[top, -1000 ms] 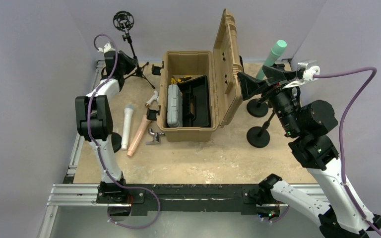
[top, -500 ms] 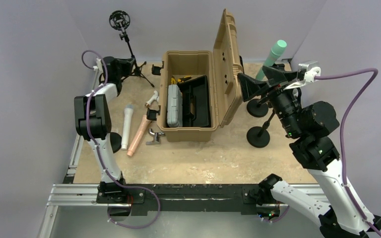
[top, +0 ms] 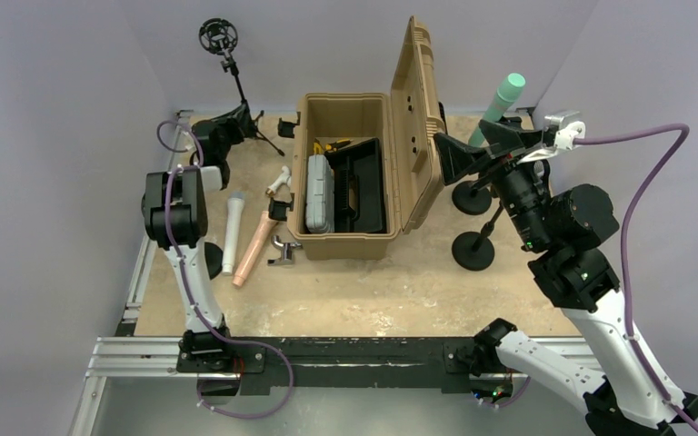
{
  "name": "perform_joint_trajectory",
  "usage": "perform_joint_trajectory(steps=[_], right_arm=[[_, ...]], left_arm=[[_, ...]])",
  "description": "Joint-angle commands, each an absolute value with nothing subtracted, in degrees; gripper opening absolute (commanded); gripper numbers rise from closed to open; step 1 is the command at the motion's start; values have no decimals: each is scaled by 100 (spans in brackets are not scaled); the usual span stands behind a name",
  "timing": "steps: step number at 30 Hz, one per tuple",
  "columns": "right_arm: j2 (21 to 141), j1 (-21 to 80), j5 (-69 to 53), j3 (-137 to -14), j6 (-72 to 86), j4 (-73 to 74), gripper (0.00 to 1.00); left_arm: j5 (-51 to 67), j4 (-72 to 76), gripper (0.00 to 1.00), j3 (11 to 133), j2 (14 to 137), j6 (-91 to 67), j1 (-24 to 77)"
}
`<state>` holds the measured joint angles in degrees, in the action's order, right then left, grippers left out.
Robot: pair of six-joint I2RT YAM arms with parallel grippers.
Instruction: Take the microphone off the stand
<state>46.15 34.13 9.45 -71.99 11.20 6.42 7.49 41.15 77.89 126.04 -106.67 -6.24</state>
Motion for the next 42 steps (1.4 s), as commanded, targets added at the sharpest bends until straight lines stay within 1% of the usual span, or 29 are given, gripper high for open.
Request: perform_joint_trajectory(steps=[1,2,5,6,7,10,14,17,21,25,31,34,37,42], right_arm=[[4629,3432,897,-7207,1045,418,99],[4627,3434,888,-7198,1053,414,99],[4615,3436,876,-7172,1064,414,99],[4601,3432,883,-7165,1063,424,99],[4593,3436,890,-7170,1063,423,99],[4524,3432,911,-7139,1063,418,99],[4442,3432,914,-7021,1081,360,99],[4431,3436,908,-6964,1094,345,99],[4408,3432,930,-6920,1083,330,99],[4397,3436,950,-6891,1084,312,99],[4398,3436,999,-6851,1072,286,99],[4439,3437,991,-6862,1072,255,99],[4509,3429,959,-6894,1082,264,99],[4591,3436,936,-6925,1115,263,99]], left_arm=[[653,4485,0,7765,12757,-11063,-663],[685,4506,3,7755,12753,-11054,-664],[793,4488,6,7730,12736,-10907,-681],[848,4469,9,7742,12721,-10778,-695],[916,4438,14,7750,12701,-10649,-703],[1145,4051,38,7778,12480,-10072,-740],[1398,3289,53,7940,12115,-8942,-788],[1318,2761,58,7990,11794,-8008,-802],[1197,2206,59,8246,11552,-6703,-774],[1132,1592,59,8868,11583,-5556,-617],[606,603,59,9397,11556,-3727,-323],[89,237,58,9637,11553,-2770,-115],[-367,210,57,9611,11500,-2181,-39],[-745,375,56,9588,11499,-1668,106]])
